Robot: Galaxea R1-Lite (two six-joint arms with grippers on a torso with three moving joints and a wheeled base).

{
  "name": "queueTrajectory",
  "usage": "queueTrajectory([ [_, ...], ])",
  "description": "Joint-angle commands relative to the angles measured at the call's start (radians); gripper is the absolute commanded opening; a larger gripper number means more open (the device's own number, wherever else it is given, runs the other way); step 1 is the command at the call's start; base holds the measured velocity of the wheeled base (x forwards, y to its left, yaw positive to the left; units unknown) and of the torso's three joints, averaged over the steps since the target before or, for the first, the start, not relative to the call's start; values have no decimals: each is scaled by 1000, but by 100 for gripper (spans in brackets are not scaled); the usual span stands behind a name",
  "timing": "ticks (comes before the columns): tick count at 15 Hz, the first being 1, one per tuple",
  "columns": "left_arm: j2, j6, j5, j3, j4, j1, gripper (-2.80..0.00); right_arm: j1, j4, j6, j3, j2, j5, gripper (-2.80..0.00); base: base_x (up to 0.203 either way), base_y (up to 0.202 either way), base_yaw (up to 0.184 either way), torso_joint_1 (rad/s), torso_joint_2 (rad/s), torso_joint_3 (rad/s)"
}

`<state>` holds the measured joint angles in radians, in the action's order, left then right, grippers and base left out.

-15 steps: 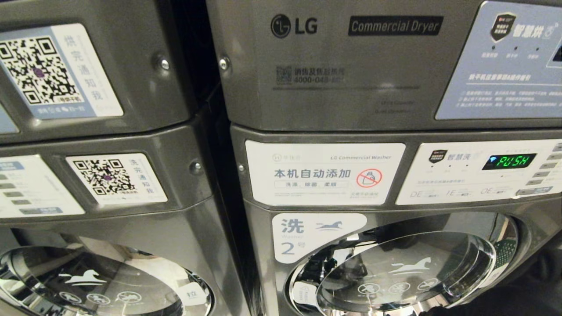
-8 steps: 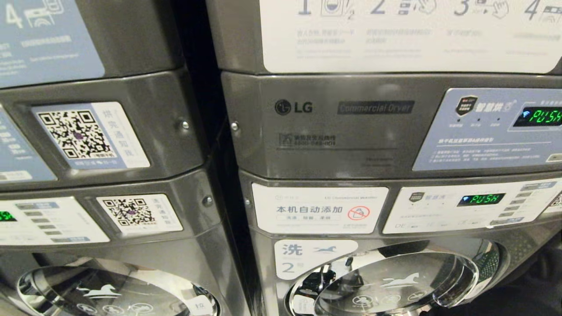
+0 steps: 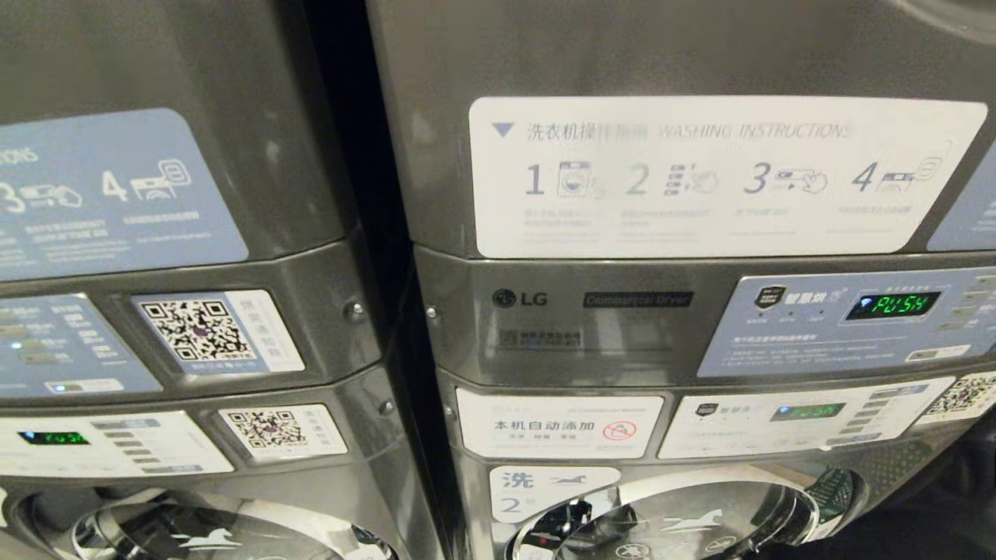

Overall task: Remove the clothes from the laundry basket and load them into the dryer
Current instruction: Put the clothes in the dryer

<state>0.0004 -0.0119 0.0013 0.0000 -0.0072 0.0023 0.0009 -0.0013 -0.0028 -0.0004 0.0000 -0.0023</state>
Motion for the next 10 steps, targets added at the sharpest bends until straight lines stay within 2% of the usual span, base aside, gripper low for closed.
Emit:
queueTrajectory([
  [1, 0, 0, 0, 2, 0, -1, -280, 0, 0, 3, 2, 2, -1, -280, 0, 0, 0, 266, -598, -320],
  [4, 0, 0, 0, 2, 0, 1, -280, 1, 1, 7, 2, 2, -2, -280, 0, 0, 0, 258, -563, -305],
  [10, 0, 0, 0, 2, 0, 0, -280, 1, 1, 12, 0, 2, -2, -280, 0, 0, 0, 175, -376, -203],
])
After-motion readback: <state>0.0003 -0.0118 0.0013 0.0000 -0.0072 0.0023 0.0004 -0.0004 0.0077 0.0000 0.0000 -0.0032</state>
